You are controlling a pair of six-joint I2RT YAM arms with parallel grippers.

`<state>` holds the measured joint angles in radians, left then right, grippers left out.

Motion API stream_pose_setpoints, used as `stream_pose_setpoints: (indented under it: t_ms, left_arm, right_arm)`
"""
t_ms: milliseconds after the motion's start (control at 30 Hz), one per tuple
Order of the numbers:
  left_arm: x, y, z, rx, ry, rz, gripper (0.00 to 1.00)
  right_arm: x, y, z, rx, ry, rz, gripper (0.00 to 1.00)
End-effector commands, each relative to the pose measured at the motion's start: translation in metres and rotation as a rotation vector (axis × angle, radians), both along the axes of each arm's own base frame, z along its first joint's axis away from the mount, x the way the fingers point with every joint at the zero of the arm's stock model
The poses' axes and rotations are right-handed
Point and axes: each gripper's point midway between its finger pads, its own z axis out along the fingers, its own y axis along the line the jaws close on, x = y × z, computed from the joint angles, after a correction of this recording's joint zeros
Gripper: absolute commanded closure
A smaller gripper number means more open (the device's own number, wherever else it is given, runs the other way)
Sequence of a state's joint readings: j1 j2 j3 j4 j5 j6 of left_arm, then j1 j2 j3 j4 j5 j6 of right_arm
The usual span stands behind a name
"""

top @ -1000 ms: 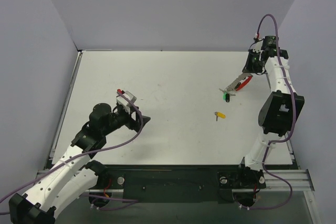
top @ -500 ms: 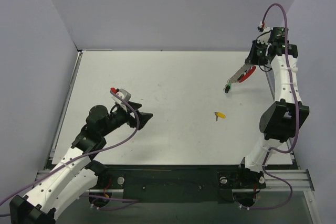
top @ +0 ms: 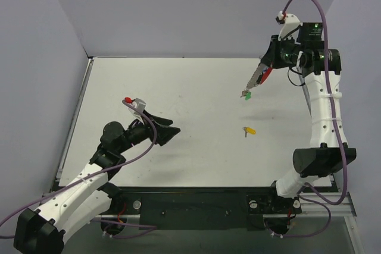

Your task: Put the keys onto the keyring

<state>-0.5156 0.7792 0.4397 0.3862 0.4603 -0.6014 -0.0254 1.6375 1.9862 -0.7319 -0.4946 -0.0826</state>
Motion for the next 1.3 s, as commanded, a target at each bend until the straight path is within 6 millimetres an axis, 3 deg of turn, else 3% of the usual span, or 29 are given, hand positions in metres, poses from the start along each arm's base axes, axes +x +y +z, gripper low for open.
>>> stream_pose_setpoints:
  t_ms: [0,133,300,433,500,600,867,900,1167,1267]
  left_arm:
    - [-0.025,-0.014,0.043,-0.085,-0.152,-0.135,0.25]
    - [-0.041,-0.019,0.051,-0.046,-0.220,-0.160,0.25]
    - [-0.036,-0.007,0.040,-0.060,-0.185,-0.040,0.24]
    - [-0.031,0.016,0.019,-0.114,-0.121,0.103,0.25]
    - [-0.025,0.033,-0.003,-0.097,-0.011,0.213,0.27]
    - [-0.016,0.056,-0.020,-0.079,0.059,0.351,0.28]
    - [-0.014,0.068,-0.041,-0.076,0.148,0.424,0.28]
    - [-0.015,0.068,-0.054,-0.039,0.184,0.426,0.28]
    - [-0.013,0.056,-0.075,0.014,0.267,0.391,0.28]
    - [-0.012,0.049,-0.074,0.005,0.266,0.369,0.28]
  right_arm:
    - [-0.051,0.062,0.039,0.024,-0.076,0.227,1.00]
    - [-0.094,0.113,0.031,0.042,-0.037,0.444,1.00]
    - [-0.162,0.171,-0.001,0.041,-0.012,0.840,1.00]
    - [-0.217,0.195,-0.048,-0.062,0.035,1.163,1.00]
    - [-0.241,0.198,-0.075,-0.170,0.010,1.396,1.00]
    - [-0.277,0.194,-0.107,-0.190,0.105,1.644,1.00]
    - [-0.317,0.201,-0.142,-0.126,0.240,1.936,1.00]
    - [-0.319,0.202,-0.143,-0.127,0.234,1.957,1.00]
    - [-0.296,0.221,-0.164,-0.114,0.332,1.931,1.00]
    - [-0.288,0.225,-0.169,-0.103,0.368,1.909,1.00]
